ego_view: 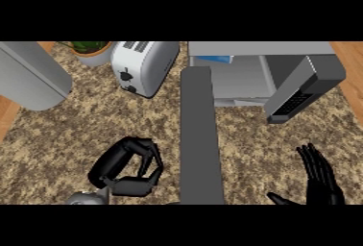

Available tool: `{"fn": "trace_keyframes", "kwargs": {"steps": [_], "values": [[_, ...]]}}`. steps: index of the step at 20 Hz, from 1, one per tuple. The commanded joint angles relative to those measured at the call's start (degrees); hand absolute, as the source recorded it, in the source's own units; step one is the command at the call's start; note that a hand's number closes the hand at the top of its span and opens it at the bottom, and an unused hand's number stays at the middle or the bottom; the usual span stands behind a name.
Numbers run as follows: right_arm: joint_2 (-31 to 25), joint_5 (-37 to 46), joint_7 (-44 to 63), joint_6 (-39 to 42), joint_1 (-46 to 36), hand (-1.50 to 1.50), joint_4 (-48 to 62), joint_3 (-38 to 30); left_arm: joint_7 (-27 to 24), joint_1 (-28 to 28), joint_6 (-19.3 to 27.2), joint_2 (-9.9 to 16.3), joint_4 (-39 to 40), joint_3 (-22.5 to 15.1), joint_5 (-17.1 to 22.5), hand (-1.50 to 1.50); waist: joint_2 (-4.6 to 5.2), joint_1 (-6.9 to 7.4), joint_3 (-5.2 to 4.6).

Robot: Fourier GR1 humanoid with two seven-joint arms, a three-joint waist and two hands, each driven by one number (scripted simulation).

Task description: Pick up the milk, place it into the microwave and close the microwave

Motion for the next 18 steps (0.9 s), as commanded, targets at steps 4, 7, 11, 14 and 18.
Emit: {"fn": "trace_keyframes", "kwargs": {"steps": [4,7,11,14,18], "values": [[-4.81,-1.0,1.63,1.72,3.85,-1.5,-6.72,-3.46,-7.37,-11.05,10.54,-0.14,14.35,-9.87,-5.22,1.5,0.16,-0.06,-0.01],[-5.98,-0.93,2.77,2.84,8.05,-1.5,-11.64,-3.08,-1.1,-15.55,16.92,-0.13,15.85,-18.58,-2.44,1.5,0.1,-0.51,0.0],[-5.22,-0.72,2.56,2.82,7.59,-1.5,-15.05,-2.58,0.33,-21.26,24.49,-0.12,25.23,-26.45,1.13,1.5,0.25,-1.02,-0.01],[-7.94,-3.25,6.64,5.42,7.83,-1.5,-19.82,-3.17,-1.65,-24.3,29.59,-0.12,31.85,-31.12,8.19,1.5,0.6,-2.71,-0.08],[-7.71,-4.41,11.66,4.84,4.05,-1.5,-23.3,-1.52,4.43,-28.06,33.28,-0.12,32.57,-41.26,14.35,1.5,0.76,-3.67,-0.1]]}}
